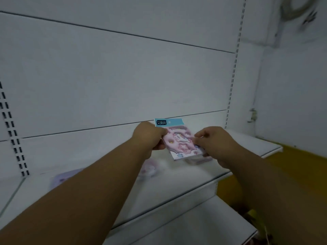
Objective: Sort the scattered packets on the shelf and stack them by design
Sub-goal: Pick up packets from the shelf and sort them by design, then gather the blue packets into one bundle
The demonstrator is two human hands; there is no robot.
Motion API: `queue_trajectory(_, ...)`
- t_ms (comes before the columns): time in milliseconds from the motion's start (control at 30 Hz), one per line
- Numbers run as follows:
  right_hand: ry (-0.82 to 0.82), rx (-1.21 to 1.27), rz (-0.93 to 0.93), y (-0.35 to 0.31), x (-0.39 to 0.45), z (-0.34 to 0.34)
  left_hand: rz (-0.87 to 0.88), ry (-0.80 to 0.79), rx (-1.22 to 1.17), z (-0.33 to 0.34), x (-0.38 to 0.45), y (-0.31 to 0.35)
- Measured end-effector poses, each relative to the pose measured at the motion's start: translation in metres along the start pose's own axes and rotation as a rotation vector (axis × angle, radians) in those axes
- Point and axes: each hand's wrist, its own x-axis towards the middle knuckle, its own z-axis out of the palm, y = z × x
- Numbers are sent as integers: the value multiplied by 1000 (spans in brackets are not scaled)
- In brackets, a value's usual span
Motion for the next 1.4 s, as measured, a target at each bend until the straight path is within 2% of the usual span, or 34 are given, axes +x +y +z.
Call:
queue_trajectory(100, -5, -147, -47, 25, 35, -17, -31, 34, 67, 37, 22, 2)
queue_trajectory(300, -129, -459, -120, 62, 99, -16, -122, 105, 344, 85, 65, -11)
queue_trajectory(433, -174, -614, -191, 83, 119, -8, -114, 171, 672, 101, 80, -26)
queue_trajectory(533, -230, -683, -252, 89, 118, -4, -91, 183, 921, 109, 83, -37)
queue_trajectory(633, -184, -718, -385, 79, 113, -2, -34, 211, 992, 108, 83, -40)
queue_trajectory(733, -115, -611, -564, 45, 104, 1, 44, 266, 1032, 94, 71, -35)
queue_trajectory(833, -92, -494, -735, -3, 87, 14, 122, 319, 1027, 57, 44, -30)
queue_trajectory(1000, -179, -340, -960, -86, 20, 66, 194, 509, 1054, -46, -34, -35)
queue_trajectory(1200, -249, -218, -1133, -176, -114, 149, 7, 725, 1066, -200, -166, -65)
queue_trajectory(1400, -317, -198, -1149, -249, -243, 223, -108, 815, 1149, -340, -285, -98)
